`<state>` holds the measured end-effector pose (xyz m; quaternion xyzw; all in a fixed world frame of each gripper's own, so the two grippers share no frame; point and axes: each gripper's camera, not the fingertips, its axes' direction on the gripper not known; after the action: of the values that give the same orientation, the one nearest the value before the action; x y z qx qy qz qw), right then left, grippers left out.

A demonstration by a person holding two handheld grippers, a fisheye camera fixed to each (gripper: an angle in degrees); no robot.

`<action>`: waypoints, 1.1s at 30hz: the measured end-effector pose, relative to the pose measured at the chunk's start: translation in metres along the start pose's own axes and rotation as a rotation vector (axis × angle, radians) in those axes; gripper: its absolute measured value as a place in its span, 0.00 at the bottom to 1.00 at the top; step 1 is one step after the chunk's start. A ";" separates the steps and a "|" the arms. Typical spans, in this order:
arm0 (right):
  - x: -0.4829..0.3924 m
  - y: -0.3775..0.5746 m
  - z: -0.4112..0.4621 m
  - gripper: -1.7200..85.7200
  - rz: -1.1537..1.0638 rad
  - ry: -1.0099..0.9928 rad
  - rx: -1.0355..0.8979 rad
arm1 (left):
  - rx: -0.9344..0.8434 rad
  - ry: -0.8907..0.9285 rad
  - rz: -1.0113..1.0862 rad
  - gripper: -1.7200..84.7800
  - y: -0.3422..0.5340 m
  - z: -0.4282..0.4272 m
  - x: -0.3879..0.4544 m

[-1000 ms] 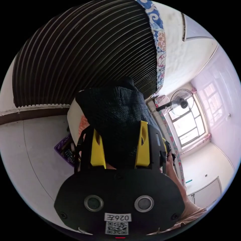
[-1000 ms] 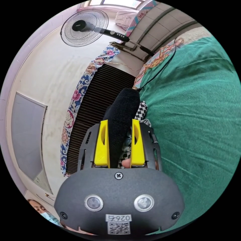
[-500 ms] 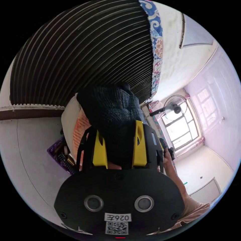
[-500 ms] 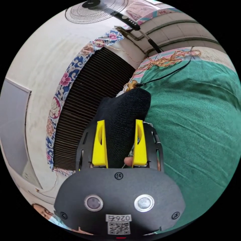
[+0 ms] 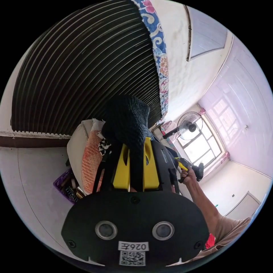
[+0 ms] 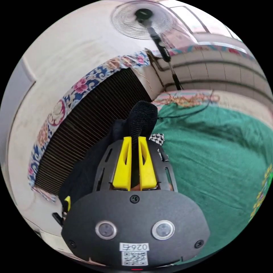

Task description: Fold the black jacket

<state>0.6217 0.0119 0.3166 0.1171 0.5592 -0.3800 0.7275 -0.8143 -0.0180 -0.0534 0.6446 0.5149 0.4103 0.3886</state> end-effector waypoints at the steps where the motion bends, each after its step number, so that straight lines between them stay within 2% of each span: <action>1: -0.016 0.004 -0.002 0.01 -0.047 0.019 0.011 | 0.022 0.009 -0.003 0.10 0.002 -0.002 0.002; 6: -0.135 0.050 -0.033 0.01 -0.337 0.027 0.110 | 0.124 0.094 0.028 0.09 0.011 -0.009 0.019; 9: -0.170 0.072 -0.063 0.01 -0.397 -0.011 0.167 | 0.168 0.198 0.129 0.09 0.011 -0.011 0.042; 13: -0.187 0.098 -0.120 0.01 -0.435 -0.050 0.264 | 0.205 0.442 0.298 0.09 0.015 -0.003 0.092; 16: -0.188 0.125 -0.183 0.01 -0.483 -0.014 0.351 | 0.180 0.684 0.329 0.09 0.025 0.021 0.131; 17: -0.183 0.138 -0.211 0.01 -0.499 0.023 0.384 | 0.139 0.765 0.336 0.09 0.032 0.037 0.151; 21: -0.124 0.172 -0.295 0.01 -0.462 0.223 0.456 | -0.058 0.897 0.415 0.09 0.069 0.098 0.233; 23: -0.079 0.175 -0.310 0.02 -0.421 0.383 0.438 | -0.259 0.945 0.486 0.10 0.108 0.151 0.290; 24: -0.045 0.172 -0.306 0.03 -0.436 0.557 0.375 | -0.320 0.954 0.500 0.10 0.120 0.166 0.304; 25: -0.024 0.170 -0.300 0.03 -0.433 0.650 0.337 | -0.465 0.949 0.525 0.12 0.146 0.201 0.330; 26: 0.025 0.167 -0.287 0.02 -0.366 0.812 0.237 | -0.633 0.929 0.546 0.14 0.175 0.236 0.353; 27: 0.081 0.170 -0.280 0.01 -0.245 0.916 0.106 | -0.722 0.914 0.554 0.16 0.190 0.254 0.363; 29: 0.143 0.196 -0.295 0.01 -0.135 0.874 0.046 | -0.968 0.852 0.555 0.17 0.242 0.306 0.383; 33: 0.215 0.273 -0.350 0.01 -0.022 0.662 0.104 | -0.960 0.930 0.342 0.15 0.243 0.335 0.375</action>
<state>0.5730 0.3165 -0.0685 0.2649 0.7463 -0.3571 0.4952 -0.3696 0.2830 0.0986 0.2302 0.2804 0.8823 0.2997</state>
